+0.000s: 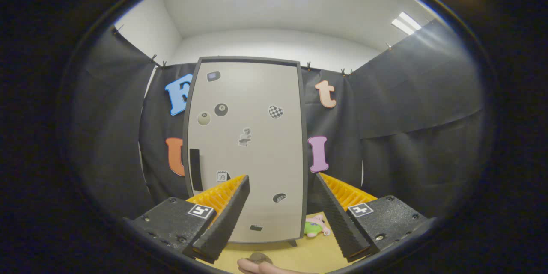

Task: Open the shoe cabinet door, grab the shoes and put them into the shoe cabinet, then close the shoe cabinet door.

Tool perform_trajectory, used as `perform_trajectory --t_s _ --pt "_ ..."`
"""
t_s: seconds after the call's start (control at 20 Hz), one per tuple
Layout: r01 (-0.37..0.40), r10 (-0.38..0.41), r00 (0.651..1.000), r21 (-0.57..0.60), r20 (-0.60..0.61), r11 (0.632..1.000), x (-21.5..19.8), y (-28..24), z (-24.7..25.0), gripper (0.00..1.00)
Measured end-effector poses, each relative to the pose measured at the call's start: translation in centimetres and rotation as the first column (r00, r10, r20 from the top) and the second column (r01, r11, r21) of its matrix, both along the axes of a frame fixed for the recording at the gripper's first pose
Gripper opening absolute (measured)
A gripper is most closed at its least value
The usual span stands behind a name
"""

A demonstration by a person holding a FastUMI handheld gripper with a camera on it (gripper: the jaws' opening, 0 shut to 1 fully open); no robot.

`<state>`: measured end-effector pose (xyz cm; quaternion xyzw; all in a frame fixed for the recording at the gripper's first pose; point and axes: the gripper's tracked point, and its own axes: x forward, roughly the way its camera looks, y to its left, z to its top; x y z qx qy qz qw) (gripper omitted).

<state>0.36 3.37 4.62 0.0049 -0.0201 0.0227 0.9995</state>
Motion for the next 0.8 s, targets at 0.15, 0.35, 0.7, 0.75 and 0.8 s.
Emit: perform_trajectory --t_s 0.15,0.35,0.7,0.75,0.8 --pt "-0.029 0.029 1.000 -0.011 -0.005 1.000 1.3 2.3 0.6 0.99" --pt "-0.102 0.102 0.995 -0.020 -0.002 0.995 3.9 6.3 1.0 0.99" --pt "-0.173 0.168 0.982 -0.061 -0.082 0.983 9.9 12.4 -0.5 0.99" --pt "-0.179 0.173 0.981 -0.058 -0.085 0.982 10.6 13.0 -0.7 0.99" --pt "-0.189 0.184 0.980 -0.057 -0.081 0.980 11.3 13.4 -0.5 0.99"
